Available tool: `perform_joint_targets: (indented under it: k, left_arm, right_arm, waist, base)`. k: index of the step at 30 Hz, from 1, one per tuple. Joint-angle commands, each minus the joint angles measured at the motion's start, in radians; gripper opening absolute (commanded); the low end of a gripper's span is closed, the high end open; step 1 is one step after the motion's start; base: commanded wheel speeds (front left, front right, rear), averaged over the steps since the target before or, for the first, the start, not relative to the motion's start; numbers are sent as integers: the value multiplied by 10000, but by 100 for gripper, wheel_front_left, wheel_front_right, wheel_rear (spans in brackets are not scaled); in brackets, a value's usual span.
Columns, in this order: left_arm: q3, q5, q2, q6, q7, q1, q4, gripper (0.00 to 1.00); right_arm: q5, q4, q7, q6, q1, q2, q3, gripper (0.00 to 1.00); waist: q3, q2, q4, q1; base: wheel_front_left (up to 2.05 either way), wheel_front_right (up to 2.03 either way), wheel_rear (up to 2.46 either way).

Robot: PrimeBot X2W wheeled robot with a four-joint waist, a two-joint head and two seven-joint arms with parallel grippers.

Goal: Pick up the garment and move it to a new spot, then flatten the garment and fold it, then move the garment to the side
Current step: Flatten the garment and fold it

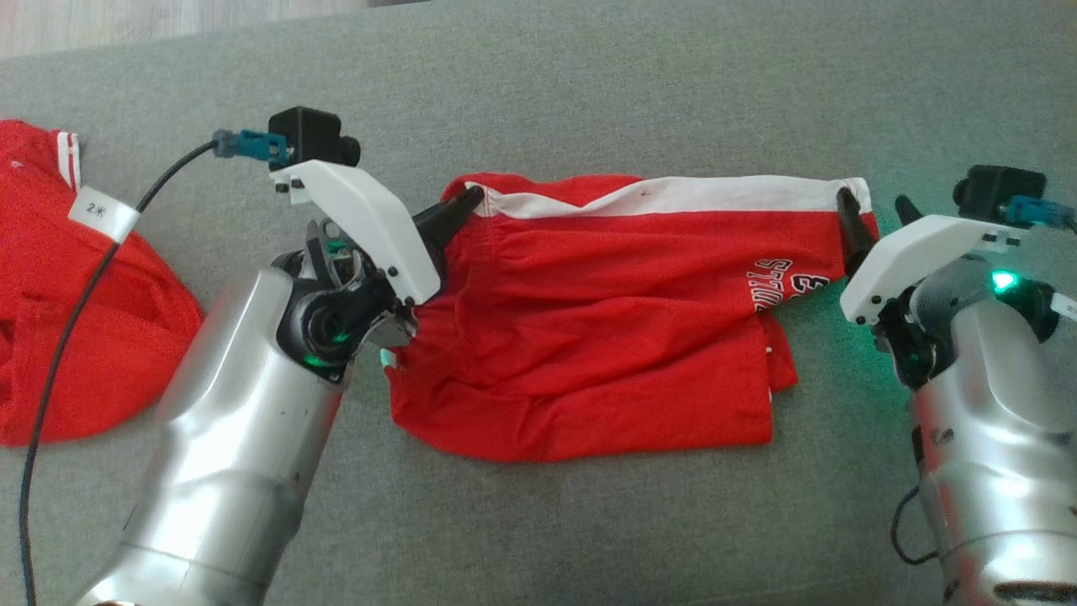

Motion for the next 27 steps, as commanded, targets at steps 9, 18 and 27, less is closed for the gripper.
perform_joint_targets:
  k: [9,18,27]
  left_arm:
    - [134,34,164,19,103,-728,-251,0]
    - [88,-11,167,-25,75,-799,-177,0]
    - [27,-34,112,-66,-37,-883,-96,0]
  right_arm:
    - [-983,1795,275,-7,-1536,-286,218,100]
    - [-1120,2880,-249,-7,-2105,-335,281,100]
    - [-963,3543,-906,-7,-2526,-358,810,0]
  waist:
    - [177,0,136,0]
    - [205,0,196,0]
    - [297,0,265,0]
  base:
    - [0,0,0]
    - [0,0,0]
    - [0,0,0]
